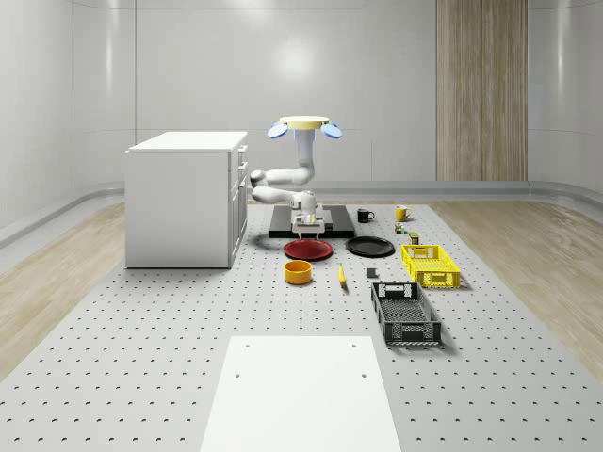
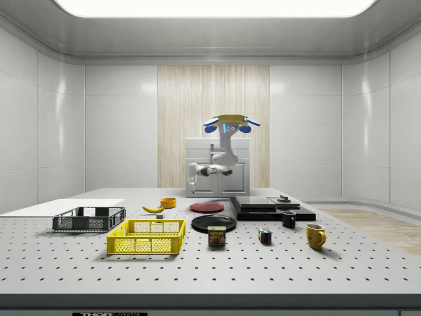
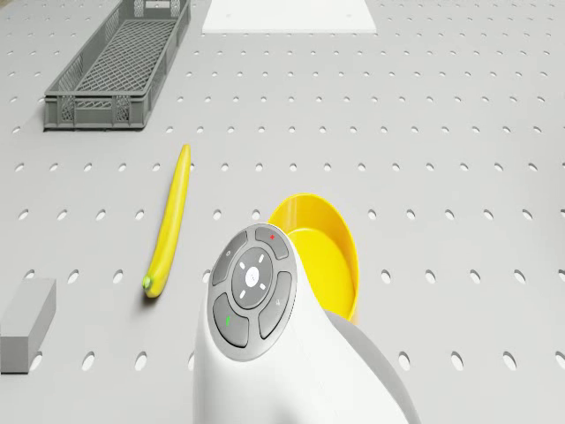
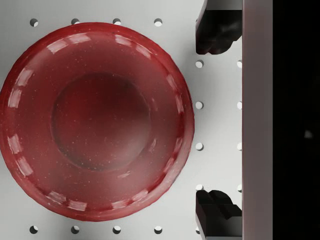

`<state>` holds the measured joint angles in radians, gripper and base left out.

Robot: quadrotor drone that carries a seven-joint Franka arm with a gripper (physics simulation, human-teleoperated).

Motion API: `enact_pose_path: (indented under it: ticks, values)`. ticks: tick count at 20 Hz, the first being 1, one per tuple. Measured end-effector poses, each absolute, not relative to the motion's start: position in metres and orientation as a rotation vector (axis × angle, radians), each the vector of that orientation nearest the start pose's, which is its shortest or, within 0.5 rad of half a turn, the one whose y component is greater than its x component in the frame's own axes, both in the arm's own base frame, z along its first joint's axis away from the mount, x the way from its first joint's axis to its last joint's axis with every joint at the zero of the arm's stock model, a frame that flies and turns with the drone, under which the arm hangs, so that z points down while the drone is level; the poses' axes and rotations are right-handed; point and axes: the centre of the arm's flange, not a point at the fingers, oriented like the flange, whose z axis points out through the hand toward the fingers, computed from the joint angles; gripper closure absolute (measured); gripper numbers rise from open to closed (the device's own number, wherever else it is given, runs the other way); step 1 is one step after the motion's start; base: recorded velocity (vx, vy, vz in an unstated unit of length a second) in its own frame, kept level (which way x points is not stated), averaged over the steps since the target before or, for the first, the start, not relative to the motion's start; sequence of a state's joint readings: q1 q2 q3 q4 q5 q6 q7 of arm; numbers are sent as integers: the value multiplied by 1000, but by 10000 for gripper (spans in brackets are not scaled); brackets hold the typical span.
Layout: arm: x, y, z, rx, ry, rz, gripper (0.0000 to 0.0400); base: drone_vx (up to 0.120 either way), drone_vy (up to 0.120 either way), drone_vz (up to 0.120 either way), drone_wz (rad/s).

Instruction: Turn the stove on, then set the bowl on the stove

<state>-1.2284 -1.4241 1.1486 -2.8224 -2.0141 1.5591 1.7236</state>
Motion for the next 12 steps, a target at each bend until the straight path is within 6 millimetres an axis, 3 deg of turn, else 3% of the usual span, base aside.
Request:
enact_pose_path:
  ticks: [11, 12]
  values:
    - [307, -22, 551, 0, -2, 786, 0, 120, 0, 0, 0]
    - [307, -22, 551, 0, -2, 786, 0, 120, 0, -120, 0]
